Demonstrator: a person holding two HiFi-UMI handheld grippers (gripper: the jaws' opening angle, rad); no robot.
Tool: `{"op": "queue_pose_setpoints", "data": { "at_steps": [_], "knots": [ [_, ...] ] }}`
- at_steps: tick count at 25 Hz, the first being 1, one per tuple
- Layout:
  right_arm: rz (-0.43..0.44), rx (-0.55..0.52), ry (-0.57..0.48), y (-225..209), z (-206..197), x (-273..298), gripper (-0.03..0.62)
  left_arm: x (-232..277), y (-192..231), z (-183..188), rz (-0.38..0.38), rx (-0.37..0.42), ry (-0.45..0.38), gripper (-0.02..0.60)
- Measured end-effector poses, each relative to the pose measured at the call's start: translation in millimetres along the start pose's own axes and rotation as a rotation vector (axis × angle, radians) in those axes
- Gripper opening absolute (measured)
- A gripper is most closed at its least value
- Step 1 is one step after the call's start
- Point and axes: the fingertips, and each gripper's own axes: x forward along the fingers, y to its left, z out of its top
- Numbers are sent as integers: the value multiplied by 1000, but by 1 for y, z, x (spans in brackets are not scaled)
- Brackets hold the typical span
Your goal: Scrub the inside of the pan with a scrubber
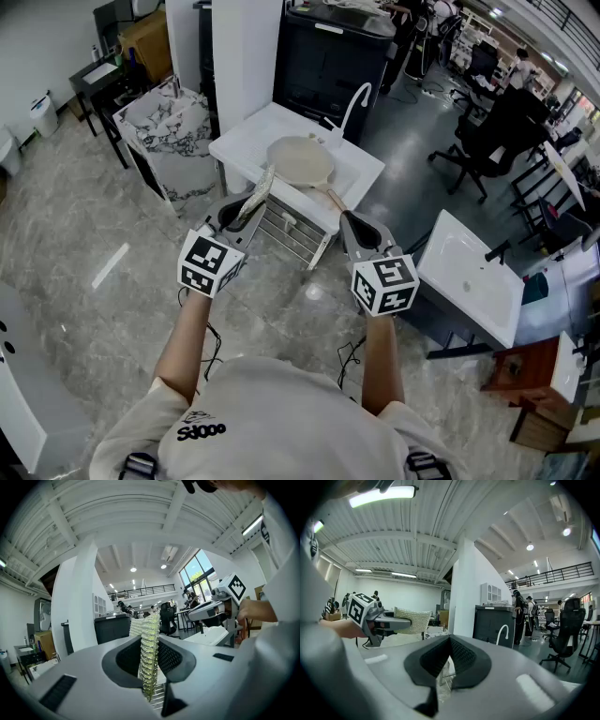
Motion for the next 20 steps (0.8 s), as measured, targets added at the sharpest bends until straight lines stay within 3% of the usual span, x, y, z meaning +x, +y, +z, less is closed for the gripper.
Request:
{"op": "queue_pose_setpoints", "data": {
  "at_steps": [20],
  "knots": [
    [-43,11,-10,10,3,5,9,-5,9,-3,-37,17,6,66]
  ]
}}
